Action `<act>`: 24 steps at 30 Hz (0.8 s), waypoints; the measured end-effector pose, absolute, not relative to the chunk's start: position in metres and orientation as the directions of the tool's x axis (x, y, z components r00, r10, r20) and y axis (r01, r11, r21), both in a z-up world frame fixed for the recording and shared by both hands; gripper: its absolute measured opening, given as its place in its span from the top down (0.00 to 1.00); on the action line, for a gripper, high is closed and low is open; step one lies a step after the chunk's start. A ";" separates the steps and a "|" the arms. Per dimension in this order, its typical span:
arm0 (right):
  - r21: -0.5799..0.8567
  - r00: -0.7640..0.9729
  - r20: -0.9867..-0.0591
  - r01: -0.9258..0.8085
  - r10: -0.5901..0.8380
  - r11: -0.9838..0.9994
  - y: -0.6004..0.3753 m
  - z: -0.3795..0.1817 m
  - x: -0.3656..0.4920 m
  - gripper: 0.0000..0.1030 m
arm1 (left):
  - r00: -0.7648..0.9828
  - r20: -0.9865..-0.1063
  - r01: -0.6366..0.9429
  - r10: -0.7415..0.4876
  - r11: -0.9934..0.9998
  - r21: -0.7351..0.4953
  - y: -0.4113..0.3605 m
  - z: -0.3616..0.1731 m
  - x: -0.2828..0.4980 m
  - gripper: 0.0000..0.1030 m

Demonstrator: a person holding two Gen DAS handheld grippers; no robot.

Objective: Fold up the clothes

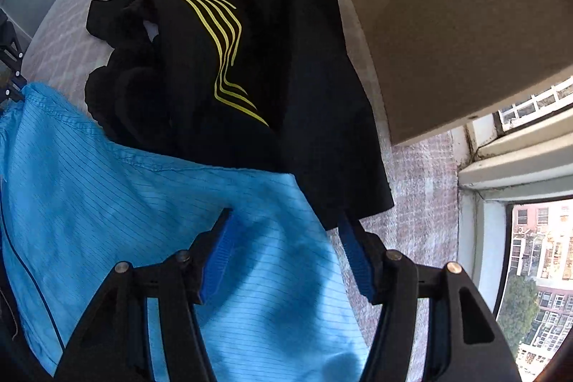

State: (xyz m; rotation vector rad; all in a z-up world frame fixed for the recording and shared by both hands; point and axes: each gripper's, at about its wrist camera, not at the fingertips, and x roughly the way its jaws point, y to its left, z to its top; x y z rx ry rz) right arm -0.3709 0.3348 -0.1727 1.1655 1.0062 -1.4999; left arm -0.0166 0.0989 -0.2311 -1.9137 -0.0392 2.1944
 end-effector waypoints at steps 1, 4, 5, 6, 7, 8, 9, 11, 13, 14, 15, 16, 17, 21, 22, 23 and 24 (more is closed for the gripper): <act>-0.044 -0.084 -0.976 0.979 -0.202 -0.198 0.333 -0.172 -0.371 0.44 | -0.121 -0.975 -0.158 0.187 -0.973 -0.167 0.098 -0.230 -0.017 0.96; -0.029 -0.062 -0.983 0.981 -0.171 -0.192 0.331 -0.176 -0.373 0.81 | -0.123 -0.976 -0.172 0.179 -0.973 -0.156 0.097 -0.227 -0.017 0.96; -0.040 -0.069 -0.986 0.981 -0.150 -0.189 0.332 -0.178 -0.373 0.93 | -0.125 -0.976 -0.176 0.177 -0.972 -0.154 0.096 -0.225 -0.017 0.96; -0.051 -0.078 -0.987 0.981 -0.141 -0.187 0.334 -0.176 -0.372 0.93 | -0.128 -0.976 -0.179 0.175 -0.972 -0.151 0.094 -0.224 -0.017 0.96; -0.054 -0.082 -0.987 0.980 -0.142 -0.190 0.337 -0.174 -0.372 0.94 | -0.132 -0.976 -0.181 0.173 -0.972 -0.148 0.093 -0.222 -0.017 0.96; -0.057 -0.086 -0.986 0.979 -0.142 -0.194 0.340 -0.171 -0.371 0.94 | -0.135 -0.976 -0.183 0.171 -0.972 -0.146 0.092 -0.221 -0.016 0.96; -0.060 -0.090 -0.986 0.978 -0.143 -0.197 0.343 -0.168 -0.371 0.95 | -0.140 -0.976 -0.185 0.168 -0.973 -0.141 0.092 -0.218 -0.015 0.96; -0.089 -0.121 -0.982 0.974 -0.145 -0.210 0.351 -0.158 -0.370 0.96 | -0.159 -0.974 -0.190 0.161 -0.973 -0.129 0.092 -0.212 -0.013 0.96; -0.114 -0.152 -0.976 0.967 -0.157 -0.227 0.361 -0.144 -0.367 0.96 | -0.186 -0.970 -0.197 0.157 -0.973 -0.120 0.093 -0.202 -0.008 0.97; -0.128 -0.169 -0.972 0.964 -0.162 -0.234 0.367 -0.137 -0.365 0.96 | -0.201 -0.967 -0.203 0.158 -0.972 -0.117 0.095 -0.196 -0.004 0.97; -0.143 -0.186 -0.969 0.960 -0.164 -0.240 0.373 -0.129 -0.362 0.96 | -0.216 -0.963 -0.208 0.160 -0.971 -0.114 0.098 -0.190 0.000 0.97; -0.157 -0.201 -0.966 0.956 -0.163 -0.246 0.381 -0.121 -0.357 0.96 | -0.230 -0.960 -0.217 0.159 -0.970 -0.108 0.106 -0.183 0.009 0.97; -0.171 -0.215 -0.963 0.953 -0.162 -0.252 0.388 -0.114 -0.352 0.96 | -0.241 -0.958 -0.229 0.157 -0.968 -0.101 0.114 -0.177 0.016 0.97; -0.224 -0.277 -0.947 0.932 -0.160 -0.286 0.423 -0.089 -0.327 0.96 | -0.276 -0.948 -0.283 0.157 -0.956 -0.076 0.158 -0.154 0.017 0.97; -0.230 -0.287 -0.944 0.926 -0.162 -0.299 0.433 -0.083 -0.319 0.96 | -0.282 -0.946 -0.303 0.161 -0.950 -0.071 0.169 -0.150 0.021 0.97; -0.233 -0.293 -0.942 0.921 -0.162 -0.313 0.444 -0.078 -0.309 0.96 | -0.287 -0.943 -0.323 0.165 -0.944 -0.067 0.176 -0.145 0.024 0.97; -0.239 -0.303 -0.939 0.915 -0.161 -0.325 0.455 -0.073 -0.297 0.96 | -0.288 -0.942 -0.346 0.173 -0.936 -0.066 0.182 -0.141 0.025 0.97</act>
